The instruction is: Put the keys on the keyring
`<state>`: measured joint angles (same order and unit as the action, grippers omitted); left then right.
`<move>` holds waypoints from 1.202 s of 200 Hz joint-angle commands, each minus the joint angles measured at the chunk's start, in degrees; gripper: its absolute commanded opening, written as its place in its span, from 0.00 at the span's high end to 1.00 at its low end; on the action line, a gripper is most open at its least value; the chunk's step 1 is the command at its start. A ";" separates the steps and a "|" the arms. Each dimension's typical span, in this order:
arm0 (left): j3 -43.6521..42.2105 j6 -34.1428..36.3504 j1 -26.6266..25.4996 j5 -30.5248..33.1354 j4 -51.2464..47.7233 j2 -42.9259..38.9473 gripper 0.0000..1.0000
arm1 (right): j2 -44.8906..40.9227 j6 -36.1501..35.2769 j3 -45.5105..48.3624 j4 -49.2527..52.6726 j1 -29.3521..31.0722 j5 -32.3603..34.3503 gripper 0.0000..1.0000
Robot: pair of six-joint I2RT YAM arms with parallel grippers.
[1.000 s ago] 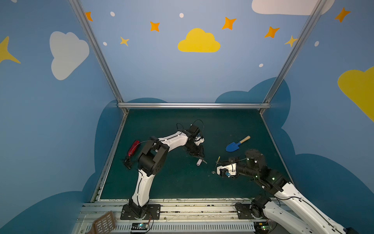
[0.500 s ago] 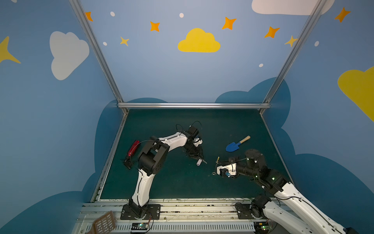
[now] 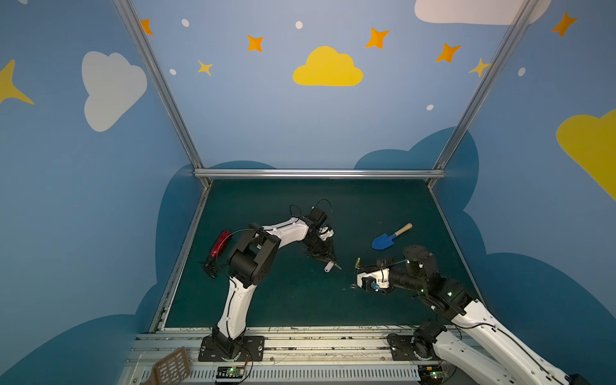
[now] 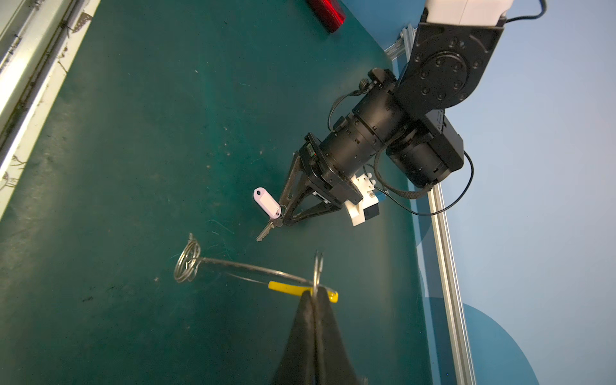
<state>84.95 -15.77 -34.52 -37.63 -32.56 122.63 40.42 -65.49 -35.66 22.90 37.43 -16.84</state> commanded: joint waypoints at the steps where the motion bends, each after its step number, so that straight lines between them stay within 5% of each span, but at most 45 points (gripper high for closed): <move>1: -0.05 -0.75 -0.54 0.83 0.29 3.04 0.64 | -0.05 1.07 0.75 -1.15 -0.27 -0.65 1.00; 240: 2.50 1.24 -1.16 1.64 -1.63 3.98 0.95 | -0.74 2.11 1.66 -1.66 -0.25 -0.80 1.00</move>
<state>87.11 -16.23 -35.09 -38.20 -32.03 125.29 40.25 -64.55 -34.26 22.50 37.32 -16.84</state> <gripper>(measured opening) 0.068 0.054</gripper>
